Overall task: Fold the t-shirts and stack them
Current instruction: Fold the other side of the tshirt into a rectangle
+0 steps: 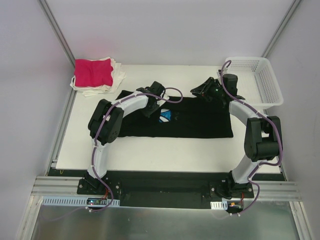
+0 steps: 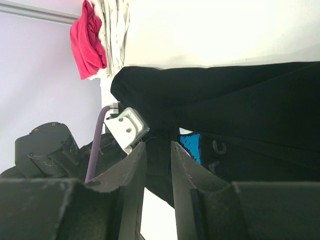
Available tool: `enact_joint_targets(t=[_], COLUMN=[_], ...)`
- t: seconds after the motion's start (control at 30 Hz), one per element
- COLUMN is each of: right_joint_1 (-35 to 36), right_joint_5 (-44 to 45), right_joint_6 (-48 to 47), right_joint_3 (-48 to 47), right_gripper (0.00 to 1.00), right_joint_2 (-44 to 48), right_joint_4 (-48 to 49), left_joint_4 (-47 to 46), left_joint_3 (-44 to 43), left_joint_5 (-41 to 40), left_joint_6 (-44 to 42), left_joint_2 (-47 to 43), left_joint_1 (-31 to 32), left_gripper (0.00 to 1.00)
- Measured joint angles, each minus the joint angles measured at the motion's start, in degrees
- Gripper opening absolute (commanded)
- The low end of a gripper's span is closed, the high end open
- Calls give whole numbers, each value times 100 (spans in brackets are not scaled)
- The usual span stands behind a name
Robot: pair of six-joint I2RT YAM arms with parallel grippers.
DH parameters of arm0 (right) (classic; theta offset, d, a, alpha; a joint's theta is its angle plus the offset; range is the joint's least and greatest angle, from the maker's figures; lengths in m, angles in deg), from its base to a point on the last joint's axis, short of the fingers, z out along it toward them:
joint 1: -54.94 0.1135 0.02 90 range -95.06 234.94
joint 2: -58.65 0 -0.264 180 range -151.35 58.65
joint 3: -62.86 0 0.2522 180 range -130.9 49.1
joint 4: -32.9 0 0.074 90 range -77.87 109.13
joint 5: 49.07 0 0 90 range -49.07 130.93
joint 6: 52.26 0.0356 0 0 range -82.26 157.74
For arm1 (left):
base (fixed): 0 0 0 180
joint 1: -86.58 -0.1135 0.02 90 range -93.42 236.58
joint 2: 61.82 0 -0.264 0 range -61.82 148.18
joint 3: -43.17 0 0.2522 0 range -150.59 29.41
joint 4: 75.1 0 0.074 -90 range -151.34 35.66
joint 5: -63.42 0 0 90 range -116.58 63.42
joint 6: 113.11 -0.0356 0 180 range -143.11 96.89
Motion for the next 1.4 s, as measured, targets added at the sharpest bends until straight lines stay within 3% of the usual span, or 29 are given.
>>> enact_joint_targets(t=[0.8, 1.4], right_joint_1=[-7, -83], right_joint_5=[0, -2], right_joint_6=[195, 382], right_joint_3=[0, 107], right_gripper=[28, 28], right_joint_2=[-55, -57], right_joint_4=[109, 332], left_joint_4=[660, 1353], left_joint_3=[-813, -872], left_joint_5=[-428, -391], left_joint_6=[269, 625], left_joint_2=[-15, -131], left_joint_1=[575, 1182], left_gripper=[0, 0])
